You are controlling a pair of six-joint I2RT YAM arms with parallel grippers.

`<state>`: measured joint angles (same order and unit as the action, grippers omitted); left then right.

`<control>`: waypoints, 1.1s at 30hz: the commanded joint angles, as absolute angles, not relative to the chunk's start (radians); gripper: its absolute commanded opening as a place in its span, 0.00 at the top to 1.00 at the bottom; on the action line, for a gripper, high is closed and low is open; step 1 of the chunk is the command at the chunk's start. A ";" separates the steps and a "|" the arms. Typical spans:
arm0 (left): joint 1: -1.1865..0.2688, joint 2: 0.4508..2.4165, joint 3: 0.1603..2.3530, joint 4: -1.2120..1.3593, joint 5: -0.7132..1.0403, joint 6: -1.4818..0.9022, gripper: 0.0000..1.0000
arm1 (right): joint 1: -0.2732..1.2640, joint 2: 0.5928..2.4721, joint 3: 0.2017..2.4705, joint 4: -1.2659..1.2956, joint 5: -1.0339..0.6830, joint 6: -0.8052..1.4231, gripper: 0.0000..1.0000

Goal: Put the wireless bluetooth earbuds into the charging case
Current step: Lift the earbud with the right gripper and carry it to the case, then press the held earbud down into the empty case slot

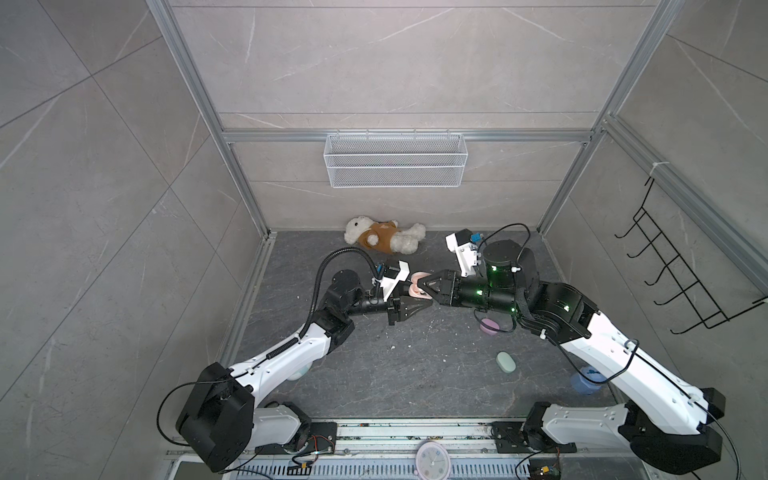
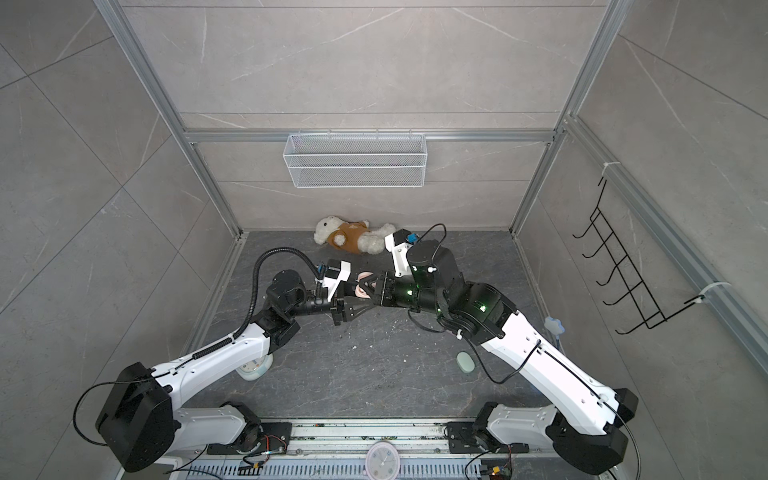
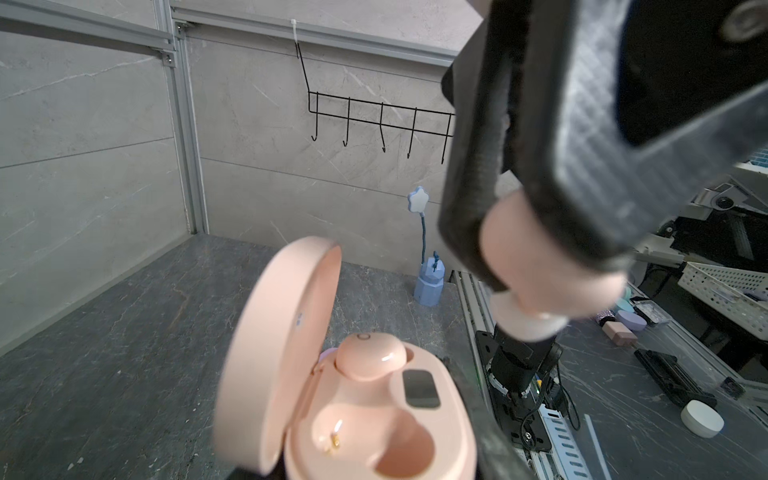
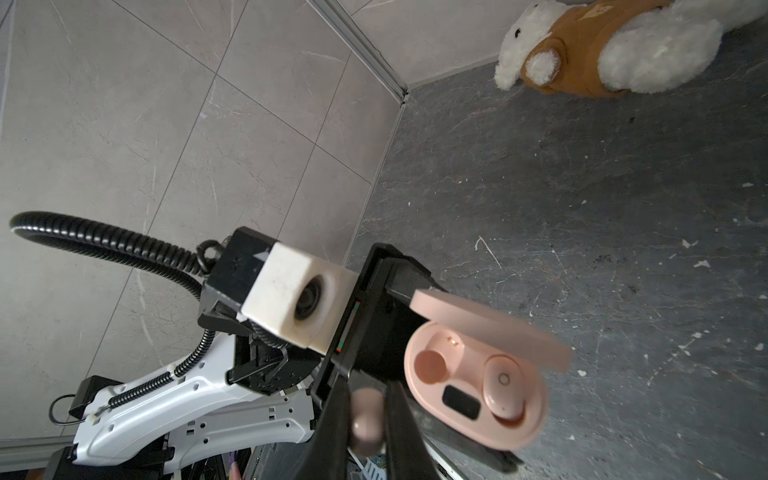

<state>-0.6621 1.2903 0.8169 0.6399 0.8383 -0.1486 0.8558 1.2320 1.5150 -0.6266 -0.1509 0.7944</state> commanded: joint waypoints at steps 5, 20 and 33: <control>-0.680 1.248 0.847 0.760 0.824 -0.138 0.86 | 0.850 1.219 1.493 -0.573 -0.166 0.823 0.86; -0.685 1.235 0.849 0.798 0.825 -0.163 0.86 | 0.847 1.232 1.474 -0.552 -0.176 0.835 0.86; -0.690 1.232 0.848 0.799 0.825 -0.166 0.85 | 0.842 1.248 1.481 -0.535 -0.193 0.845 0.87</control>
